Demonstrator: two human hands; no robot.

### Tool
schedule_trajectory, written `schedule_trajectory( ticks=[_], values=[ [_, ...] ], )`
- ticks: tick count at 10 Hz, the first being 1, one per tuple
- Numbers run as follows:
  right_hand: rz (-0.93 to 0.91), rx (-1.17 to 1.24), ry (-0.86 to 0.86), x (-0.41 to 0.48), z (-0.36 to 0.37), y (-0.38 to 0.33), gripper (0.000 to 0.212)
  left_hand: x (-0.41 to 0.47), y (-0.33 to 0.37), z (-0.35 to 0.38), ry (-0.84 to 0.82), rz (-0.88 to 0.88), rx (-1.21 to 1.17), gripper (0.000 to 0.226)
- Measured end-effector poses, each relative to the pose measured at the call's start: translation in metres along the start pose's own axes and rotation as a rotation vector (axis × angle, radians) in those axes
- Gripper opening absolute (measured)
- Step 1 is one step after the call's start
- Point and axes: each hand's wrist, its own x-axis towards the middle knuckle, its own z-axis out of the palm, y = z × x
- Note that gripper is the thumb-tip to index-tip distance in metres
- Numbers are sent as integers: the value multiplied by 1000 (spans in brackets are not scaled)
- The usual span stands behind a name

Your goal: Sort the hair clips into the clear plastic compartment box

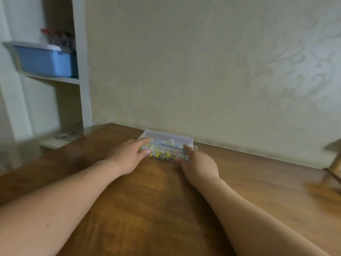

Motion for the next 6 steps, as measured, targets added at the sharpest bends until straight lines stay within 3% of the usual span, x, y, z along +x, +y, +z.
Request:
schedule_trajectory(
  ticks=[2, 4, 6],
  values=[
    [-24, 43, 22, 55, 31, -34, 67, 45, -53, -7, -9, -90, -6, 57],
    [2, 3, 41, 78, 49, -43, 71, 64, -61, -7, -49, -128, 33, 60],
    [105, 114, 29, 48, 36, -42, 104, 45, -47, -13, 90, -210, -32, 84]
  ],
)
